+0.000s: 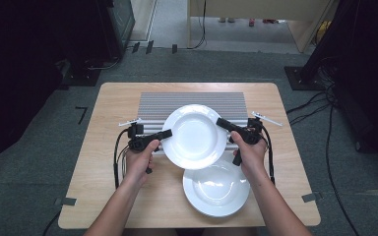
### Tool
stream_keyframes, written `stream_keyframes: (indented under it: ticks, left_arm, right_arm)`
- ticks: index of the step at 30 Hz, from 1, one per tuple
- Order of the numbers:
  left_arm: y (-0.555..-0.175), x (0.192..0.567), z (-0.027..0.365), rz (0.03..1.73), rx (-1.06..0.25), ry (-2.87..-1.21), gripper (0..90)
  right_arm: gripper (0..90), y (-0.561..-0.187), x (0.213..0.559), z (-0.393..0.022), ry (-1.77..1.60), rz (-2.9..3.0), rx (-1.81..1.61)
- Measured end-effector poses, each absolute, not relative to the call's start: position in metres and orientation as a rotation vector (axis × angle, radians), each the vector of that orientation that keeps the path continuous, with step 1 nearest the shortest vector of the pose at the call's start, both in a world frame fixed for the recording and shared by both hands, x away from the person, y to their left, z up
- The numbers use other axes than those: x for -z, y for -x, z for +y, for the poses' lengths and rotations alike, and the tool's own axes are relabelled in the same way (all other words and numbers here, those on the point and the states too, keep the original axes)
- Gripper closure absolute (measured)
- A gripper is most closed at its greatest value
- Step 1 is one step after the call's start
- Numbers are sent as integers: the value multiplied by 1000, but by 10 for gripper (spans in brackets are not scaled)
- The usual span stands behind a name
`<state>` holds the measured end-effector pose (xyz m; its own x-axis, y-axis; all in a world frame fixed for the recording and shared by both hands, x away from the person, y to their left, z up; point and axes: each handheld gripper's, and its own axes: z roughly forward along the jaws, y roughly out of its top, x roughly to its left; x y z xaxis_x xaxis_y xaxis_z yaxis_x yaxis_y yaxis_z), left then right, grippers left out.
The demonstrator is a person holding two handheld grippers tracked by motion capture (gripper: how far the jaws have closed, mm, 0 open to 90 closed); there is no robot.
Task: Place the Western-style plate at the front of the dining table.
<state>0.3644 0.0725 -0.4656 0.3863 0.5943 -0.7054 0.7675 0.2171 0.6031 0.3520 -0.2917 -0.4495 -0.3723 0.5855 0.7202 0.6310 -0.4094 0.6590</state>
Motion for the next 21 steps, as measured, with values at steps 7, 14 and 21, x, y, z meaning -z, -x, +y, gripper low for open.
stream_keyframes:
  ticks: [7, 14, 21]
  left_arm:
    - [-392, 470, 76, 1343, 174, -1480, 747]
    - [-416, 477, 76, 1382, 180, -1494, 740]
    - [-437, 486, 77, 1432, 185, -1484, 734]
  right_arm:
    - [845, -380, 458, -285, 1774, -1665, 1914]
    - [842, -402, 466, -280, 1822, -1653, 1897]
    - [840, -426, 474, -274, 1869, -1648, 1869]
